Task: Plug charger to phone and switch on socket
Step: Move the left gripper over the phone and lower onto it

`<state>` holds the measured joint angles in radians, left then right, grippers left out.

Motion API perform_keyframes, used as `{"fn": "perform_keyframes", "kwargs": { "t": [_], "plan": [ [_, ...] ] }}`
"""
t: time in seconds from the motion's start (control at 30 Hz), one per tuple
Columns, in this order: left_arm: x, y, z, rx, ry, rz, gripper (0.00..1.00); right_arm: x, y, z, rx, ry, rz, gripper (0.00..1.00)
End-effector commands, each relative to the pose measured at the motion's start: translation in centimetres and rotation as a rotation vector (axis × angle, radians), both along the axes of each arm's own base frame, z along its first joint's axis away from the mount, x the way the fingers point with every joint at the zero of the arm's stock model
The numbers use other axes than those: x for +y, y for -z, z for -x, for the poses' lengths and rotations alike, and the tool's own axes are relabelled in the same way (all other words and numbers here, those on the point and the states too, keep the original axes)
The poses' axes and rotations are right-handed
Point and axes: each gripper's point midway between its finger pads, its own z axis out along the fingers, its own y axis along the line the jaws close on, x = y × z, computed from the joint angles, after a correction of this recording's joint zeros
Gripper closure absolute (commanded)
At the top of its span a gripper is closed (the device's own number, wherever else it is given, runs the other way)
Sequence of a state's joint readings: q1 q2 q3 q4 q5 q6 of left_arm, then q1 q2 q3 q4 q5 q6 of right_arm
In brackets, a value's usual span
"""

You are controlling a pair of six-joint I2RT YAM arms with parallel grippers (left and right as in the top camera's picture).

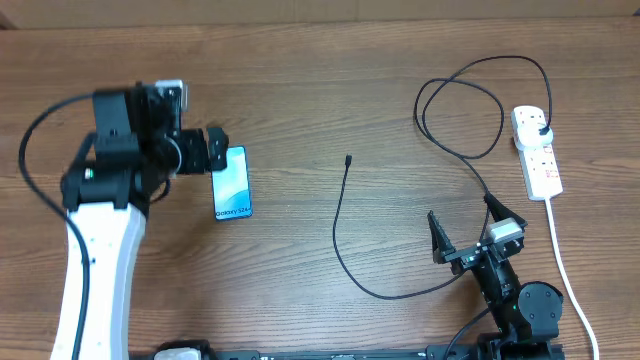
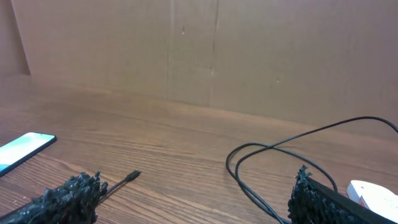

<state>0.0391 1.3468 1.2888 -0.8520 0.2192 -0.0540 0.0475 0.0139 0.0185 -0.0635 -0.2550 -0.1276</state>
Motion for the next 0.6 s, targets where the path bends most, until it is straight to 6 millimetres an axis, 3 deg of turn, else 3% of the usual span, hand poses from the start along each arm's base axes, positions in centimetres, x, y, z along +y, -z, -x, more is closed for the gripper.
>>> {"fn": "perform_keyframes", "kwargs": {
  "t": [0.0, 0.13, 0.27, 0.57],
  "plan": [
    [-2.0, -0.3, -1.3, -0.004, 0.062, 0.093, 0.00, 0.0, 0.1, 0.0, -0.006, 0.001, 0.001, 0.00],
    [-3.6, 0.8, -1.3, 0.051, 0.104, 0.184, 0.00, 0.0, 0.1, 0.0, -0.007, 0.000, 0.001, 0.00],
    [-3.6, 2.0, -1.8, 0.082, 0.105, 0.191, 0.00, 0.0, 0.1, 0.0, -0.007, 0.000, 0.001, 0.00],
    [-1.6, 9.9, -1.9, 0.337, -0.115, 0.057, 0.00, 0.0, 0.1, 0.0, -0.007, 0.000, 0.001, 0.00]
  ]
}}
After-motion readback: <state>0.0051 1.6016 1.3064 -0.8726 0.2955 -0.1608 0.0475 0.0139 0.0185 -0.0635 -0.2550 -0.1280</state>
